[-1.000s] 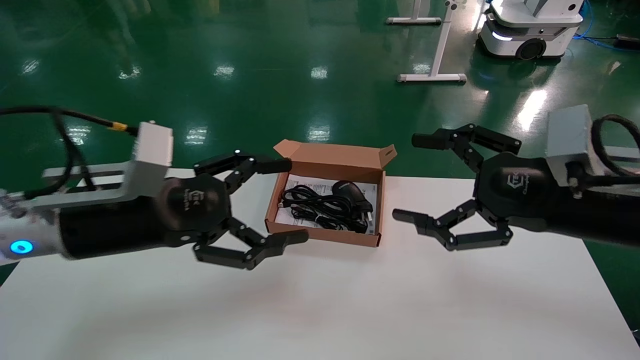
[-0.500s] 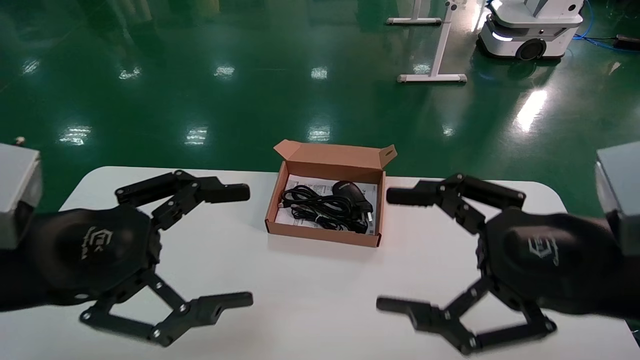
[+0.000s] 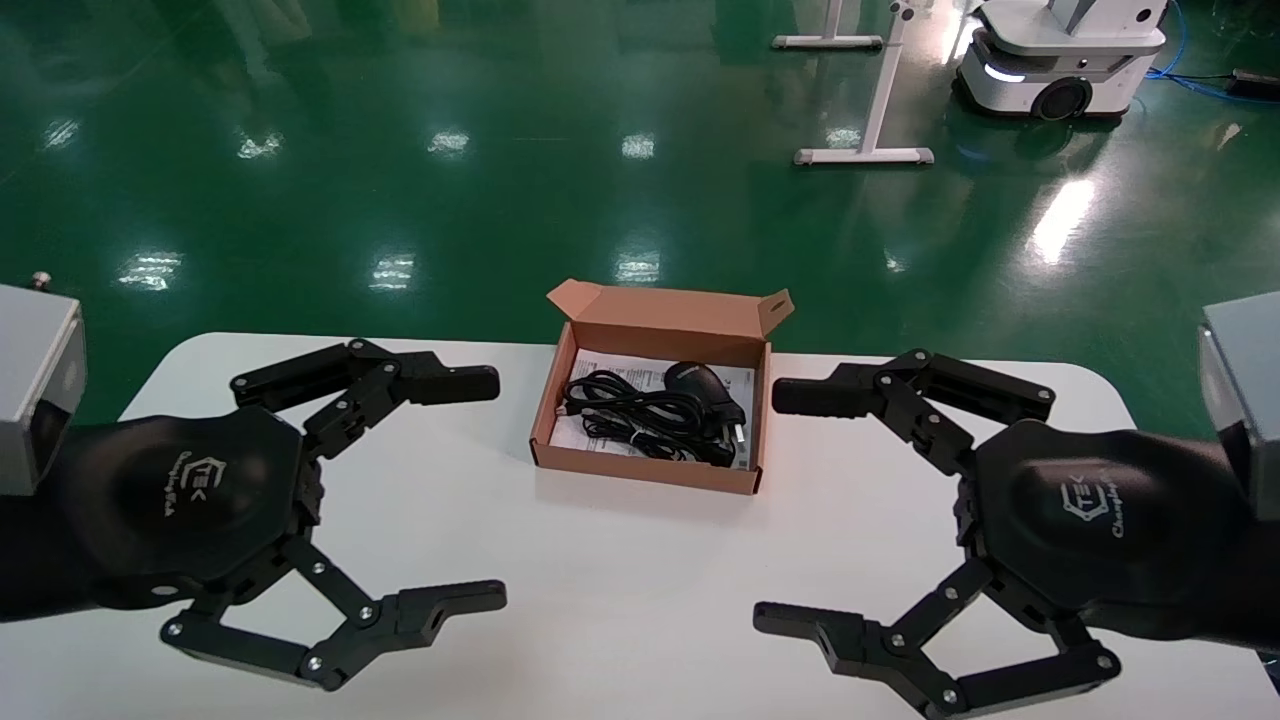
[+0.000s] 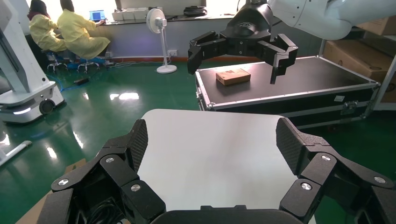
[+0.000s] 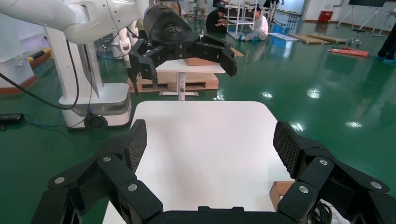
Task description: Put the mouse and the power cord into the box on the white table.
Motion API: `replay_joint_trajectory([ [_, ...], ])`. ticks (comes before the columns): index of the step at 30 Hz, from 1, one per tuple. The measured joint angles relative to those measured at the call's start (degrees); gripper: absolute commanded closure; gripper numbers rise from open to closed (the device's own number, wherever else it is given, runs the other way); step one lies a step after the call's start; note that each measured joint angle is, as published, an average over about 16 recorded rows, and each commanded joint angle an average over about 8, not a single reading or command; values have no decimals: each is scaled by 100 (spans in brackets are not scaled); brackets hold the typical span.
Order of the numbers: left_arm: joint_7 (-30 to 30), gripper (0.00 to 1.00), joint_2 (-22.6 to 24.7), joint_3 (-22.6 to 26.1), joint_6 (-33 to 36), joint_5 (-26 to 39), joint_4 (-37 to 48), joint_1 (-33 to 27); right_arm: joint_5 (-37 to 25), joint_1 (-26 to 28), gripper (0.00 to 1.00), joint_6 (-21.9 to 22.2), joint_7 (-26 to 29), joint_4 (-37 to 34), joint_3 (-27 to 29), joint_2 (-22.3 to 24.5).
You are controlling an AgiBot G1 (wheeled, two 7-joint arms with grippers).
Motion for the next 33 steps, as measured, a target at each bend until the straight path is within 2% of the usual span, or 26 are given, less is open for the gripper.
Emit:
replay_joint_trajectory([
  [33, 18, 0, 47, 65, -32, 37, 70, -47, -86, 84, 0, 17, -69, -133, -42, -41],
])
